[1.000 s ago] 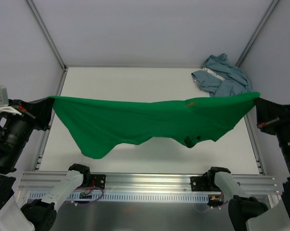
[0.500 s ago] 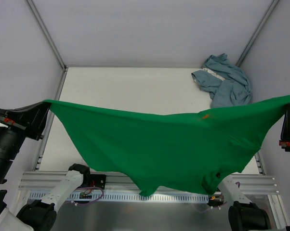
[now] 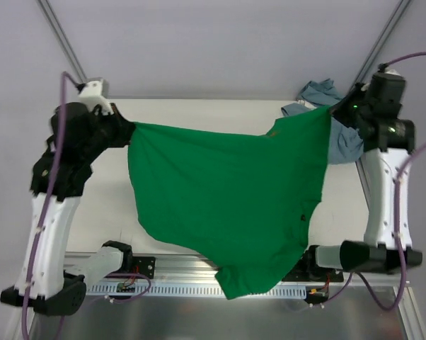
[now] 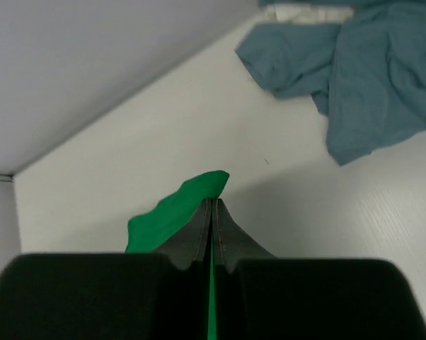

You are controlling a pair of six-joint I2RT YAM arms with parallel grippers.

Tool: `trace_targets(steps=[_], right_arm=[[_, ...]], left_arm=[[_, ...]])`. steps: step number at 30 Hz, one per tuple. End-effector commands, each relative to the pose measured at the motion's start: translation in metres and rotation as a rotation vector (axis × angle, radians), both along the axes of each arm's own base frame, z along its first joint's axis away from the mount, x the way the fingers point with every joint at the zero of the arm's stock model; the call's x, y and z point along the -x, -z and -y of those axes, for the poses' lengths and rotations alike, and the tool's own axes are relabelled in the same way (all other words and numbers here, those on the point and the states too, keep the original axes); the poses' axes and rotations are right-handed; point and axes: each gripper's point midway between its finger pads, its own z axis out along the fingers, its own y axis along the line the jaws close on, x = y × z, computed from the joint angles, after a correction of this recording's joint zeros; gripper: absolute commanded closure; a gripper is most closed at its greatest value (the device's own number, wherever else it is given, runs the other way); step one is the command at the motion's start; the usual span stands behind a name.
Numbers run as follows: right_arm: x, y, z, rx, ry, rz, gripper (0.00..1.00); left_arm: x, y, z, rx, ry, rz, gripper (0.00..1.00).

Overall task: Fold and stack the t-shirts
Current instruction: Flatten out the tshirt

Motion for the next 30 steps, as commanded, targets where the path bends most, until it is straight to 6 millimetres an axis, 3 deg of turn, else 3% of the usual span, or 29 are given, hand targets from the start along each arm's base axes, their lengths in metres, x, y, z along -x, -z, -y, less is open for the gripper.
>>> trace_targets(steps=[1, 3, 4, 6, 7, 13, 15, 16, 17, 18, 19, 20, 21, 22, 24, 25, 26, 27, 28, 30], right_arm=[[-0.05, 0.042, -0.005, -0.027, -0.03, -0.059, 0.99], [-0.072, 0.068, -0.003, -0.033, -0.022, -0.108, 0.99], [-0.093, 0.089, -0.002, -0.036, -0.02, -0.143, 0.99], [-0.113, 0.104, 0.0, -0.033, -0.017, -0.164, 0.99], [-0.131, 0.115, 0.002, -0.028, -0.013, -0.181, 0.99], [-0.183, 0.133, 0.01, 0.001, 0.027, -0.164, 0.99], [-0.196, 0.136, -0.001, -0.006, -0.013, -0.145, 0.99], [-0.201, 0.133, -0.004, 0.002, -0.023, -0.129, 0.86], [-0.201, 0.132, -0.01, 0.02, -0.031, -0.128, 0.34], [-0.191, 0.128, -0.005, 0.055, -0.017, -0.126, 0.11], [-0.188, 0.121, 0.001, 0.096, 0.02, -0.094, 0.01], [-0.179, 0.118, -0.006, 0.118, 0.018, -0.077, 0.0], [-0.162, 0.11, -0.005, 0.135, 0.022, -0.026, 0.0], [-0.152, 0.107, -0.003, 0.141, 0.032, -0.008, 0.01], [-0.128, 0.106, 0.0, 0.144, 0.046, -0.009, 0.01], [-0.107, 0.101, -0.004, 0.13, 0.028, -0.002, 0.0], [-0.096, 0.103, -0.01, 0.119, 0.007, -0.014, 0.01], [-0.085, 0.106, -0.016, 0.103, -0.012, -0.03, 0.0], [-0.066, 0.116, -0.026, 0.079, -0.061, -0.077, 0.0], [-0.045, 0.136, -0.041, 0.053, -0.103, -0.148, 0.0]], left_arm=[[-0.056, 0.05, 0.002, -0.041, -0.043, -0.072, 1.0], [-0.091, 0.076, 0.0, -0.039, -0.09, -0.11, 1.0], [-0.106, 0.1, 0.001, -0.045, -0.095, -0.163, 1.0], [-0.13, 0.109, 0.0, -0.042, -0.115, -0.151, 1.0], [-0.145, 0.124, 0.0, -0.057, -0.125, -0.185, 1.0], [-0.204, 0.152, -0.011, -0.122, -0.21, -0.179, 1.0], [-0.216, 0.154, -0.012, -0.148, -0.206, -0.144, 0.95], [-0.223, 0.153, -0.015, -0.153, -0.224, -0.115, 0.76], [-0.225, 0.152, -0.017, -0.162, -0.235, -0.1, 0.33], [-0.225, 0.151, -0.02, -0.163, -0.253, -0.089, 0.29], [-0.22, 0.146, -0.029, -0.171, -0.299, -0.061, 0.26], [-0.215, 0.14, -0.034, -0.175, -0.321, -0.038, 0.24], [-0.211, 0.133, -0.038, -0.174, -0.34, -0.006, 0.02], [-0.195, 0.126, -0.041, -0.166, -0.336, 0.025, 0.01], [-0.185, 0.109, -0.035, -0.136, -0.306, 0.082, 0.01], [-0.175, 0.093, -0.032, -0.11, -0.29, 0.103, 0.01], [-0.169, 0.095, -0.024, -0.056, -0.259, 0.064, 0.01], [-0.156, 0.109, -0.019, -0.048, -0.229, -0.026, 0.01], [-0.149, 0.106, -0.012, -0.024, -0.2, -0.053, 0.02], [-0.128, 0.135, 0.006, 0.066, -0.14, -0.197, 0.01]])
